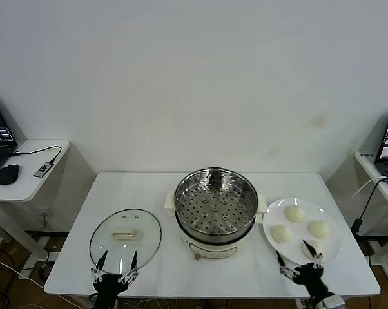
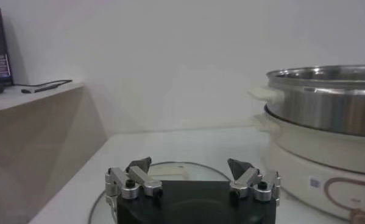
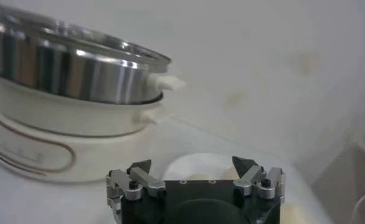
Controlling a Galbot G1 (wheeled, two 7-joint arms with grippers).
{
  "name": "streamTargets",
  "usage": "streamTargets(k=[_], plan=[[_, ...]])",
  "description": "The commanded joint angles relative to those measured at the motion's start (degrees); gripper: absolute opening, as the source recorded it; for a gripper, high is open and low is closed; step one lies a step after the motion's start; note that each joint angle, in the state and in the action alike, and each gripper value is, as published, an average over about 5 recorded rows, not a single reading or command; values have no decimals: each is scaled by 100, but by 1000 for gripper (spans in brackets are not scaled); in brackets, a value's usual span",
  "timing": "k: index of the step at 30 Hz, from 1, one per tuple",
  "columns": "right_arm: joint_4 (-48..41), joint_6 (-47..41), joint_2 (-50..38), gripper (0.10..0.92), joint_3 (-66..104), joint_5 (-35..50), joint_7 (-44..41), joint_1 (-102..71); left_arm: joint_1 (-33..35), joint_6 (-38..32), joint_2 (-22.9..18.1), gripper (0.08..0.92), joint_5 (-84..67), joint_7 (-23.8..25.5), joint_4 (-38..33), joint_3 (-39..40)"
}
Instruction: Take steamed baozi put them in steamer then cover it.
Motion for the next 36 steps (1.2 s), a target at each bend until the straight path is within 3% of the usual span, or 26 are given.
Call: streamTargets(k=[1, 9, 17, 22, 29, 36], plan=[[-423, -201, -1364, 823, 369, -1818, -922, 894, -48, 274, 28, 823, 99, 9, -46, -15], [-1216, -520, -2727, 823, -289, -1737, -2240, 2343, -87, 304, 63, 823, 273, -31, -32, -77], [-2327, -523, -3606, 823, -2188, -1565, -3629, 4260, -124, 273, 16, 823, 301, -113, -12, -88], [-3093, -76, -3617, 823, -3624, -1883, -4280, 5737, -121, 215, 8, 823, 302, -101, -14, -106], [-4001, 194, -3262, 823, -5494, -1344, -5030, 7393, -133, 197, -16, 823, 331, -91, -2, -138], [-4811, 331, -2734, 823, -6503, -1337, -5209, 8156, -109, 198, -32, 823, 393, -91, 28, -228]])
